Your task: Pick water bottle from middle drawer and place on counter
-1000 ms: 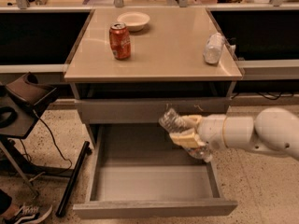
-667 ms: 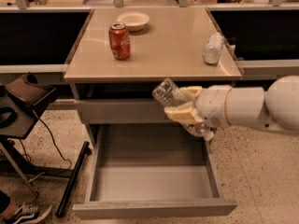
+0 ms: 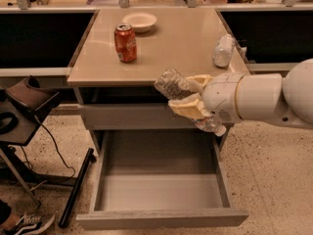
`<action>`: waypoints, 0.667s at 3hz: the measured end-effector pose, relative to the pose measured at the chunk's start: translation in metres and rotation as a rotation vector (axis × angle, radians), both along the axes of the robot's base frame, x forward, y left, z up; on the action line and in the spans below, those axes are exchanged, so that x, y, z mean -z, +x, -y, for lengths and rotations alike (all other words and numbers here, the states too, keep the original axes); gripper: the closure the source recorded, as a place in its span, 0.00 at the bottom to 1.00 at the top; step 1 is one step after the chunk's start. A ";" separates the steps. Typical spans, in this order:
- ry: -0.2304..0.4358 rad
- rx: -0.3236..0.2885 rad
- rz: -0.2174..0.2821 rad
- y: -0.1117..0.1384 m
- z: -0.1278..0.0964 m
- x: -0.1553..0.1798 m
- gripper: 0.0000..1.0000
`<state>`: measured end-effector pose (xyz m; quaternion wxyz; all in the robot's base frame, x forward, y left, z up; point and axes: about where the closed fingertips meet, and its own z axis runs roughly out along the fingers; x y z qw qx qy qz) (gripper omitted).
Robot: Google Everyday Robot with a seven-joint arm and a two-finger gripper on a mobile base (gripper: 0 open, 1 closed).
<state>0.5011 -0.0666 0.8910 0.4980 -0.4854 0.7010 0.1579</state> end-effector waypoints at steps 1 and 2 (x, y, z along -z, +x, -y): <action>0.025 0.014 0.061 0.043 0.011 -0.017 1.00; -0.020 0.057 0.075 0.110 0.044 -0.029 1.00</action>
Offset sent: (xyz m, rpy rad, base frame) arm 0.2581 -0.0743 0.1232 -0.0305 -0.1715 -0.1235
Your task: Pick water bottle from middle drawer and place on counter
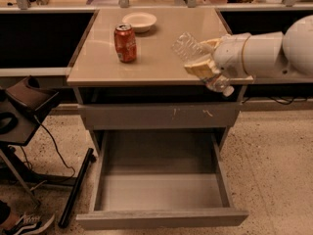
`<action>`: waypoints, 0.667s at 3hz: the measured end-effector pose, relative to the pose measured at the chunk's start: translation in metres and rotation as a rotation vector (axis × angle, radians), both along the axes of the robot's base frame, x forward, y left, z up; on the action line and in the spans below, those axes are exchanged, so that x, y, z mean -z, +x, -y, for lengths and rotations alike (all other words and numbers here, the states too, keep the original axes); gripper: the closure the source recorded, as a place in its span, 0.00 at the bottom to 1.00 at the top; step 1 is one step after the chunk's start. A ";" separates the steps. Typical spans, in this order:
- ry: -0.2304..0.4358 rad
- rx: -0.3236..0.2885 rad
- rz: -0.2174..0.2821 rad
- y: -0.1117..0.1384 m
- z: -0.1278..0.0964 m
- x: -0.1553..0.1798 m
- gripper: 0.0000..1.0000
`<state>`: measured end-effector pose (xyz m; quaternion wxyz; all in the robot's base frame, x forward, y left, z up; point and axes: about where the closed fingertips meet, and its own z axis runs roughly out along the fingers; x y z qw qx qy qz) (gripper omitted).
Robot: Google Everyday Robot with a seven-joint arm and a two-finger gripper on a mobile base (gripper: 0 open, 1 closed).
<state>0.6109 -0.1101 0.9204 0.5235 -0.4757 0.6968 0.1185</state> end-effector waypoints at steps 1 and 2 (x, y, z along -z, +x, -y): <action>-0.069 0.028 -0.087 0.058 0.030 0.024 1.00; -0.155 0.024 -0.209 0.108 0.041 0.063 1.00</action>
Offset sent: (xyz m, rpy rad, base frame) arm 0.2722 0.0176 0.0863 -0.1572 0.0183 0.0059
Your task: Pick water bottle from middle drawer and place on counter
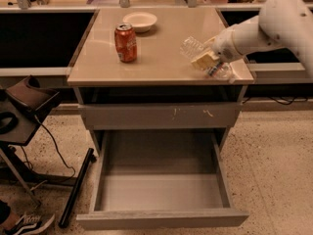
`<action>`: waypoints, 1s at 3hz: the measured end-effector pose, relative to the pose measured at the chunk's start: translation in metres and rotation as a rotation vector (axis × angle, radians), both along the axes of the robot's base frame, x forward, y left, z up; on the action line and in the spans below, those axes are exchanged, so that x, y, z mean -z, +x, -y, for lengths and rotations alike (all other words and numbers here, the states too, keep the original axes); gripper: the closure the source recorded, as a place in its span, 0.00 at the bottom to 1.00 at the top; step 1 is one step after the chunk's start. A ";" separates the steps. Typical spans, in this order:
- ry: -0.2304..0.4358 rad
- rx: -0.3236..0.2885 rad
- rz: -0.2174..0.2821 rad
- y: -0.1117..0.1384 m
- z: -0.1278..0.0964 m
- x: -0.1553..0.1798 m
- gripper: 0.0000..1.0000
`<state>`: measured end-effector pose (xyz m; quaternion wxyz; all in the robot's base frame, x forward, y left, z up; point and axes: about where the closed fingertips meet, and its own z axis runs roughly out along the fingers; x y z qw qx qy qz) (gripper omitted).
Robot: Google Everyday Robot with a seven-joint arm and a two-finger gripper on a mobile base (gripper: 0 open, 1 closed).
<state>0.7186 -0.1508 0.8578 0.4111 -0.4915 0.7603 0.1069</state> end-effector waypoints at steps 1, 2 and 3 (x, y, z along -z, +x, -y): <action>0.022 -0.074 0.110 0.066 -0.073 -0.063 1.00; 0.017 -0.076 0.081 0.070 -0.077 -0.049 1.00; -0.023 -0.112 -0.042 0.093 -0.096 0.012 1.00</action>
Offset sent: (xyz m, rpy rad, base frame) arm 0.0263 0.0254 0.0052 -0.0156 -0.0009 0.0401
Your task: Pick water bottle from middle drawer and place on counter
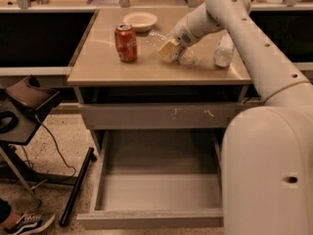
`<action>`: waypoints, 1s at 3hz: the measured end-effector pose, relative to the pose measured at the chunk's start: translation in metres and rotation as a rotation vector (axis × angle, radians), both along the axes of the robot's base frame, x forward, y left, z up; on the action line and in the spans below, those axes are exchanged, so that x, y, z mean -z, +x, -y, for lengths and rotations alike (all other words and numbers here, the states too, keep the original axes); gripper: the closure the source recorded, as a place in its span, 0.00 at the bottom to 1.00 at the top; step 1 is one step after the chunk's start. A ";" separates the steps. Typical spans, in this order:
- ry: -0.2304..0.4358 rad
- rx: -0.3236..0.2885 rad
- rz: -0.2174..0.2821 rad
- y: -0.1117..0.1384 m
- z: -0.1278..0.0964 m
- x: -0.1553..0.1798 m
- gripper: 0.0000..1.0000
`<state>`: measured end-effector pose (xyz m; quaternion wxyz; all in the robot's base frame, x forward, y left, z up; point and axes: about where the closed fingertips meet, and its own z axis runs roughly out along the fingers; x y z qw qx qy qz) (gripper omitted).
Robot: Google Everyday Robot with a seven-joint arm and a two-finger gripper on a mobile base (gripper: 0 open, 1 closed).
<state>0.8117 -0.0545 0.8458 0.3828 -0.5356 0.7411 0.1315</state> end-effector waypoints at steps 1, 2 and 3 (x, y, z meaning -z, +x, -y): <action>-0.016 -0.008 -0.025 0.005 -0.001 0.011 1.00; -0.016 -0.008 -0.025 0.005 -0.001 0.011 0.81; -0.016 -0.008 -0.025 0.005 -0.001 0.011 0.57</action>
Offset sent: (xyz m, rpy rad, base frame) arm 0.0050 0.0011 -0.0108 -0.0161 0.0243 0.0073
